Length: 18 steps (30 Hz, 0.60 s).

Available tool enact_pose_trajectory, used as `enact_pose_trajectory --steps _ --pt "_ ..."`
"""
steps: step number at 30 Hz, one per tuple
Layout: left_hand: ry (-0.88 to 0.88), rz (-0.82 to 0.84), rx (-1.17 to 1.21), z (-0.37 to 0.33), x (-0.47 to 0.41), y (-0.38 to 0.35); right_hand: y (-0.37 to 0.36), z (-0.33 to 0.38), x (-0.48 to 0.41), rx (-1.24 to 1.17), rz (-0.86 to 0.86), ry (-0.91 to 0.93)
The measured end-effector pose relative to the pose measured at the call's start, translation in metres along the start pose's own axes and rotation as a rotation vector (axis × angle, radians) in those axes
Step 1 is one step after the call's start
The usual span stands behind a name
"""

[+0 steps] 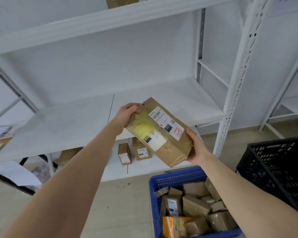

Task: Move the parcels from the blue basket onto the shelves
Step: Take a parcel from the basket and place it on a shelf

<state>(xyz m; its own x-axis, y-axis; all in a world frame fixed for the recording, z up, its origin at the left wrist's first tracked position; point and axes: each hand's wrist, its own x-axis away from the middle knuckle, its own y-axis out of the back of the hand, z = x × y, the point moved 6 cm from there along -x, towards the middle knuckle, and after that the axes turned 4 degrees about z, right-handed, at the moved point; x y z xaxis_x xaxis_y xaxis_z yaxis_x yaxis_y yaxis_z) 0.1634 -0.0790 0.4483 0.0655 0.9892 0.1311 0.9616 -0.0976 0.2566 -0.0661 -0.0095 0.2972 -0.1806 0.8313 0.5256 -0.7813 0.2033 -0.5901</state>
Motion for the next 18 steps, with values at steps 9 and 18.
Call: enact_pose_trajectory --steps 9,18 --pt "-0.048 -0.279 -0.527 -0.032 0.007 0.004 -0.018 0.000 0.019 -0.088 0.036 0.104" --pt "-0.156 -0.373 -0.563 -0.068 0.019 -0.006 -0.013 -0.001 0.032 0.116 -0.028 0.131"
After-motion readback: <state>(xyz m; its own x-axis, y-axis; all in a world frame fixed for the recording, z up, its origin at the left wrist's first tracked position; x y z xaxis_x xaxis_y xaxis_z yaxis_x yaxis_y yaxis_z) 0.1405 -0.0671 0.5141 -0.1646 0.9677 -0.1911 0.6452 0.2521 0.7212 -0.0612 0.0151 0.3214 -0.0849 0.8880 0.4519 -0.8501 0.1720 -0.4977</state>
